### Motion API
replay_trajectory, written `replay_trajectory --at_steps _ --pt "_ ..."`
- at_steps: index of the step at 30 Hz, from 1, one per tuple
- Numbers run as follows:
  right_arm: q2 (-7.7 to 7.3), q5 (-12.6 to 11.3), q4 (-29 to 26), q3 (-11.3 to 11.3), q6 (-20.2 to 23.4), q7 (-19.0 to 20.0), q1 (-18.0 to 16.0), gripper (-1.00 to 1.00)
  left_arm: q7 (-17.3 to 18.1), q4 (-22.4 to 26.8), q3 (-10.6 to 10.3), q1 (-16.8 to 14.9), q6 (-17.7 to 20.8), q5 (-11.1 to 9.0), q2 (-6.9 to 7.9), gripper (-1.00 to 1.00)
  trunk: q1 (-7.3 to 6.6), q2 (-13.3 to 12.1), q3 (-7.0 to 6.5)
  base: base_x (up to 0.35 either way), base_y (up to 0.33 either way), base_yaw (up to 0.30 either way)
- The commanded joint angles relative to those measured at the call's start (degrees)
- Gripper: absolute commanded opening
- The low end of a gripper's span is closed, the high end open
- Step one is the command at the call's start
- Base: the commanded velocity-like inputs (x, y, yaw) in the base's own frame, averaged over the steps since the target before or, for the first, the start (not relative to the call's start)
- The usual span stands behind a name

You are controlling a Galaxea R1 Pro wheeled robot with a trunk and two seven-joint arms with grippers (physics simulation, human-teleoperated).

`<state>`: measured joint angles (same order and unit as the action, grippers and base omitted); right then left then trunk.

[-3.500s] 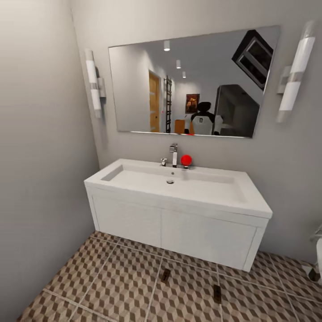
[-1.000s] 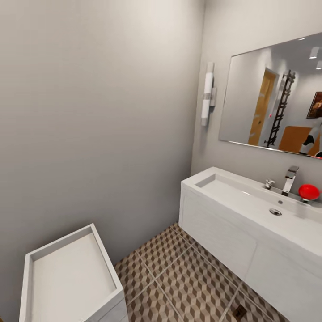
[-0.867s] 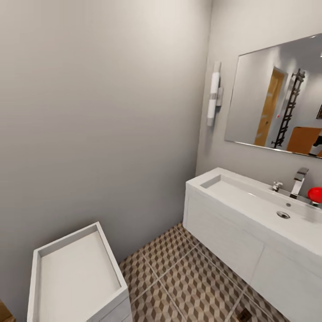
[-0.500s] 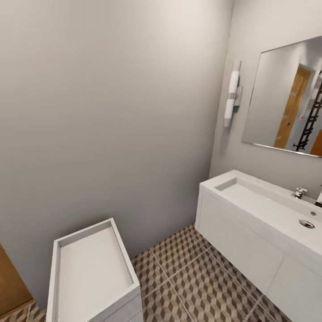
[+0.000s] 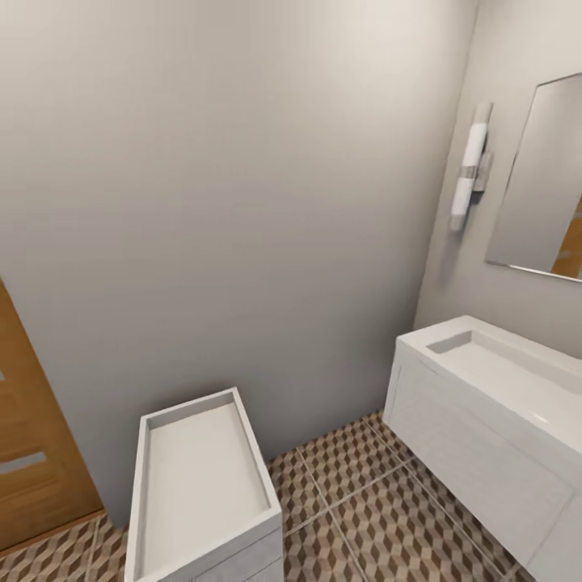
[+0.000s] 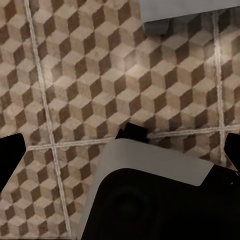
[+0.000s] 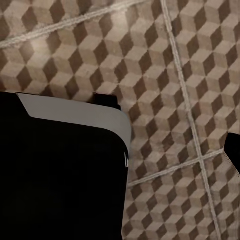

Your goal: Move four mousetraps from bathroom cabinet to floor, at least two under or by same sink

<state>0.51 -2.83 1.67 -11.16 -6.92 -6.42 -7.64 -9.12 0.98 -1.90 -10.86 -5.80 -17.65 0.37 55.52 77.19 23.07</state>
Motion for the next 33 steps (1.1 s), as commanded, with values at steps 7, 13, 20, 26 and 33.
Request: replay_trajectory --at_steps 7,13,20,26,33 --pt "0.09 -0.25 0.18 -0.38 -0.31 -0.17 -0.09 1.00 -0.10 0.06 -0.18 -0.04 -0.18 -0.28 0.05 1.00 0.00 0.03 0.06 0.000 0.000 0.271" --pt "0.08 -0.25 0.18 -0.36 -0.32 -0.17 -0.10 1.00 -0.10 0.07 -0.20 -0.05 -0.18 -0.27 0.06 1.00 0.00 0.03 0.06 0.000 0.000 0.270" --pt "0.07 -0.25 0.18 -0.35 -0.35 -0.17 -0.09 1.00 -0.10 0.00 -0.21 -0.04 -0.18 -0.34 0.09 1.00 0.00 0.03 0.06 0.000 0.000 0.270" --pt "0.06 -0.25 0.18 -0.35 -0.37 -0.17 -0.10 1.00 -0.10 0.03 -0.21 -0.04 -0.18 -0.23 0.05 1.00 0.00 0.03 0.06 0.000 0.000 0.271" --pt "0.05 -0.31 0.18 -0.30 -0.37 -0.11 -0.09 1.00 -0.10 0.07 -0.26 -0.04 -0.18 -0.20 0.06 1.00 0.00 0.03 0.06 0.000 0.000 0.271"
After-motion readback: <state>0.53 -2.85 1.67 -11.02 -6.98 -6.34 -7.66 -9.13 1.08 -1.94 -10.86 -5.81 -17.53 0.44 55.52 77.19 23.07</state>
